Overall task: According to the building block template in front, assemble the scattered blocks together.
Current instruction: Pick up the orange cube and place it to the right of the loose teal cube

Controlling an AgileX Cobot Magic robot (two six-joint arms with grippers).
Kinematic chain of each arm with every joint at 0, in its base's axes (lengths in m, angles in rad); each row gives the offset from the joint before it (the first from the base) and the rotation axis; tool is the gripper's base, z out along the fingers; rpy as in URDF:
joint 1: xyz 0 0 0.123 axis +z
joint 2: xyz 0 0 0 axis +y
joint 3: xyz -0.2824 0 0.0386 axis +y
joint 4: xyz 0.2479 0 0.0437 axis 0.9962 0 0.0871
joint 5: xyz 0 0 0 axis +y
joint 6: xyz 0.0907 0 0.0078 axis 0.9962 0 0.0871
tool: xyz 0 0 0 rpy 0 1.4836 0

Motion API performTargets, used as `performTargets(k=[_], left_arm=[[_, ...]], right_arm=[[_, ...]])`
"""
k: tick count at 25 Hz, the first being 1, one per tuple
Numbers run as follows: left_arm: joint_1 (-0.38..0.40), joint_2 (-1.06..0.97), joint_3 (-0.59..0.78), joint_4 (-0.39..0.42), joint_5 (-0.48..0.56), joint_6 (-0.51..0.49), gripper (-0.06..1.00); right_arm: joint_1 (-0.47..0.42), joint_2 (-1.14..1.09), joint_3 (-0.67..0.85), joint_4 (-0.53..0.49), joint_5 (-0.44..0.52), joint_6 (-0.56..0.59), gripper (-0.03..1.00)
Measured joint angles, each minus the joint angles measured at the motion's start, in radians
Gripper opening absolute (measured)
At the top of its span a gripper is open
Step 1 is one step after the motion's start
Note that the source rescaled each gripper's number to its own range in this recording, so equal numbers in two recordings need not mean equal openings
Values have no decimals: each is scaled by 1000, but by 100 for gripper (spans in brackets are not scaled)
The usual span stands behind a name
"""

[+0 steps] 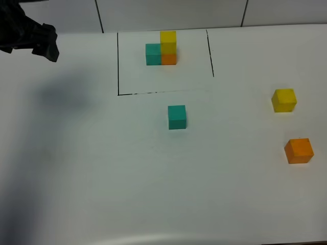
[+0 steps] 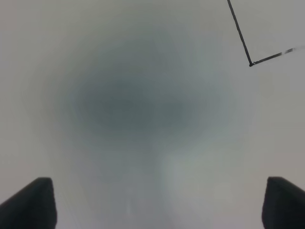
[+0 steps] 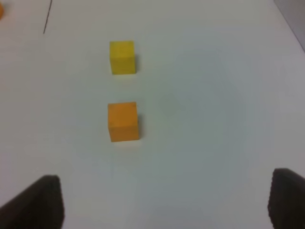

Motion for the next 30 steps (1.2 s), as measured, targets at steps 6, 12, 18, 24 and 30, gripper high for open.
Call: performTargets(k=[6, 12, 18, 24, 30], left_arm=[[0, -208, 246, 15, -64, -33, 83], [0, -431, 459, 17, -100, -106, 83], [0, -684, 637, 17, -153, -154, 83], [0, -956, 768, -1, -146, -192, 83], [0, -1226, 866, -38, -95, -198, 82]], right_arm=[[0, 0, 0, 0, 0, 1, 95], [0, 0, 0, 0, 0, 1, 95], [0, 0, 0, 0, 0, 0, 95], [0, 0, 0, 0, 0, 0, 95], [0, 0, 0, 0, 0, 1, 95]])
